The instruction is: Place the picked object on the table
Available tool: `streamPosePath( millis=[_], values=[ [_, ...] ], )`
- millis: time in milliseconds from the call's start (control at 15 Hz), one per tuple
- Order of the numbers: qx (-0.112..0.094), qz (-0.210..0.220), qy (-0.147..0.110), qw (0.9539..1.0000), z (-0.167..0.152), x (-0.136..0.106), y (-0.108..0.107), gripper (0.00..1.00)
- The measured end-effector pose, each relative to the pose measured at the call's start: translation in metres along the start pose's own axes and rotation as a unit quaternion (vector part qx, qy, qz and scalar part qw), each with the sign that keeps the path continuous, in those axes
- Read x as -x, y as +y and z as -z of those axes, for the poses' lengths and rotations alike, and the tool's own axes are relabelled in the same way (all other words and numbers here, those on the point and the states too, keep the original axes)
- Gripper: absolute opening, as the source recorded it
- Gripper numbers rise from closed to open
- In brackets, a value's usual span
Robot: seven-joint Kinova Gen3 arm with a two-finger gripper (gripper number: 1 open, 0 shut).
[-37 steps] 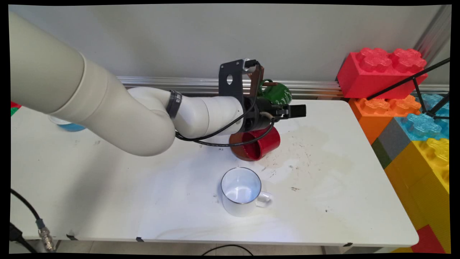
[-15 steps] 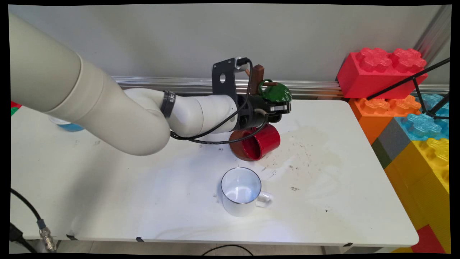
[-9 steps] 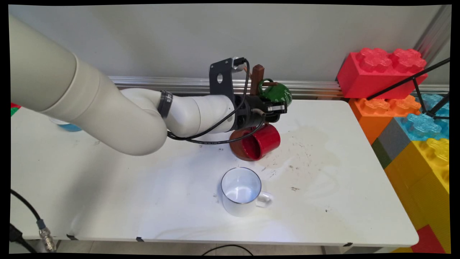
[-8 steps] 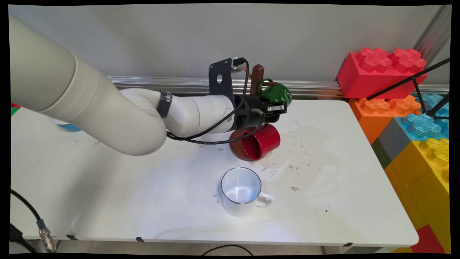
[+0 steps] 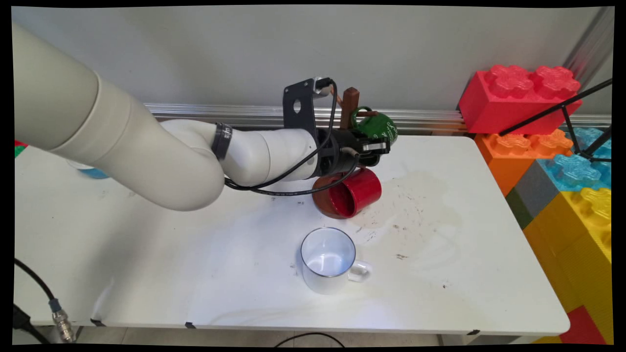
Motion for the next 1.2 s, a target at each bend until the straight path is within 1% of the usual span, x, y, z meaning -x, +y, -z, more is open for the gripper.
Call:
streamPosePath(
  millis=[400,867,1200],
  values=[
    [0.009,-0.004,0.004,0.9999,0.002,-0.005,0.005,0.00],
    [0.011,-0.006,0.002,0.9999,0.009,-0.007,0.007,0.00],
    [0.017,-0.004,0.001,0.9998,0.012,-0.007,0.014,0.00]
  ],
)
